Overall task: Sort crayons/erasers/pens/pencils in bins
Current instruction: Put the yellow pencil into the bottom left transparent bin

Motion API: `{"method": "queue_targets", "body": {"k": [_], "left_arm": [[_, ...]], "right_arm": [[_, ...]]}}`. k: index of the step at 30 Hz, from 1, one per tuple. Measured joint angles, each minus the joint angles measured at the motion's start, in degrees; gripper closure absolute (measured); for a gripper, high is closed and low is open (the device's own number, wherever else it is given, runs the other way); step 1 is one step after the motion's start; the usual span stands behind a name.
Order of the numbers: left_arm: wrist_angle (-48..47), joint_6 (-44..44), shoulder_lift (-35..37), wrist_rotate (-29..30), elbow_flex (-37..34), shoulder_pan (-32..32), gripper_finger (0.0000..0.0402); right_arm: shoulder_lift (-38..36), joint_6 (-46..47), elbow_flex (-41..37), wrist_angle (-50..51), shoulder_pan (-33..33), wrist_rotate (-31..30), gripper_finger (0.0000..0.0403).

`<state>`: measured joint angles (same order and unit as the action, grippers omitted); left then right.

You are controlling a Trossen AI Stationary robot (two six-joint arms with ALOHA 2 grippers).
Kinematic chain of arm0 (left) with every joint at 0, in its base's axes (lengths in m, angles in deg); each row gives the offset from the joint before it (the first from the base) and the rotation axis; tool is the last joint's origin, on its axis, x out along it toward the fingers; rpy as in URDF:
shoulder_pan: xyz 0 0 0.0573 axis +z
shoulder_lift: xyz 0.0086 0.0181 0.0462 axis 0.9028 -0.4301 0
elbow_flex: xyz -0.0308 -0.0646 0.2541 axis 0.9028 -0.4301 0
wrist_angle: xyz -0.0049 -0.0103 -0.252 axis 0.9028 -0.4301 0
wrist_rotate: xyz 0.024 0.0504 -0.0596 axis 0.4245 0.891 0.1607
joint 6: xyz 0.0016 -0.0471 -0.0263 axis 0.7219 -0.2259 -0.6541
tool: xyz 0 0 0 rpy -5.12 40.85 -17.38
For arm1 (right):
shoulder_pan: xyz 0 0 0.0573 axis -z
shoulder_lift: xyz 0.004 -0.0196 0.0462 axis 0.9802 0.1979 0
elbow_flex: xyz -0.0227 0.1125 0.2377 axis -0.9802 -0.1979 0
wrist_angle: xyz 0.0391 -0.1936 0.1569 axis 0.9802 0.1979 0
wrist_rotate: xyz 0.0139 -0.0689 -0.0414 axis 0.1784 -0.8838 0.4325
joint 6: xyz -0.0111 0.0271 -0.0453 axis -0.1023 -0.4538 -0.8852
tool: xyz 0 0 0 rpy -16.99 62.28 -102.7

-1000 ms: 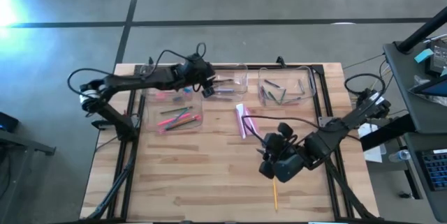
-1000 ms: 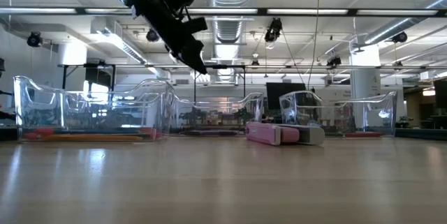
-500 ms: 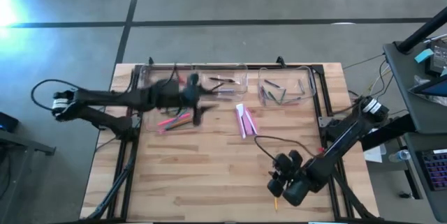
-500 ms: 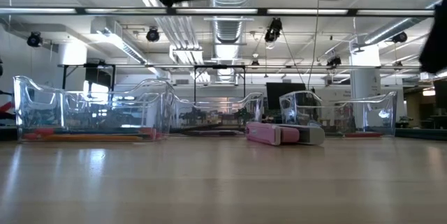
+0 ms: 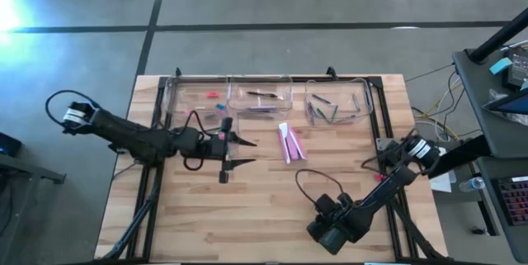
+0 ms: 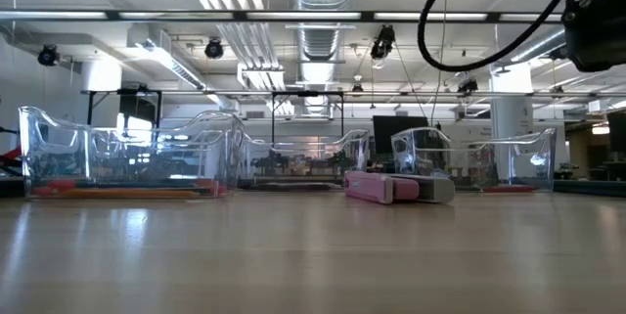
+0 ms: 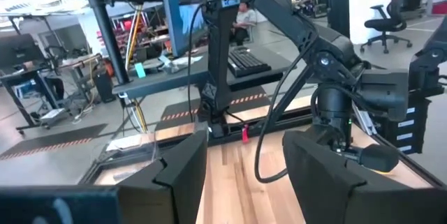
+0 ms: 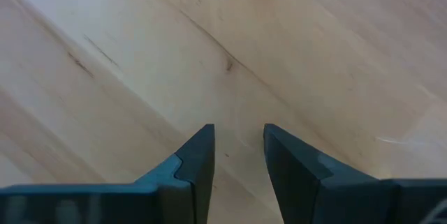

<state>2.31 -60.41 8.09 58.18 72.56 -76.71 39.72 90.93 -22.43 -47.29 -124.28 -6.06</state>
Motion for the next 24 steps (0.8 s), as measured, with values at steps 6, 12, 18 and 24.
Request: {"method": "queue_targets", "body": {"k": [6,12,18,24], "left_arm": [[0.17,-1.29,-1.35,0.07,0.00,0.02,0.0227],[0.06,-1.39,-2.06,0.07,0.00,0.07,0.0227],[-0.54,-2.90,-2.06,-0.14,0.00,-0.02,0.0227],[-0.92,-3.58,-2.23,-0.20,0.00,-0.53,0.0227]], "right_arm": [[-0.30,-0.35,0.18,0.41,-0.04,-0.54,0.0294],[-3.48,-14.43,4.39,4.67,-0.88,-0.33,0.0304],[-4.09,-30.16,8.91,7.74,-7.09,6.90,0.0312],[-2.95,-22.99,10.73,8.20,-14.19,11.54,0.0297]]}}
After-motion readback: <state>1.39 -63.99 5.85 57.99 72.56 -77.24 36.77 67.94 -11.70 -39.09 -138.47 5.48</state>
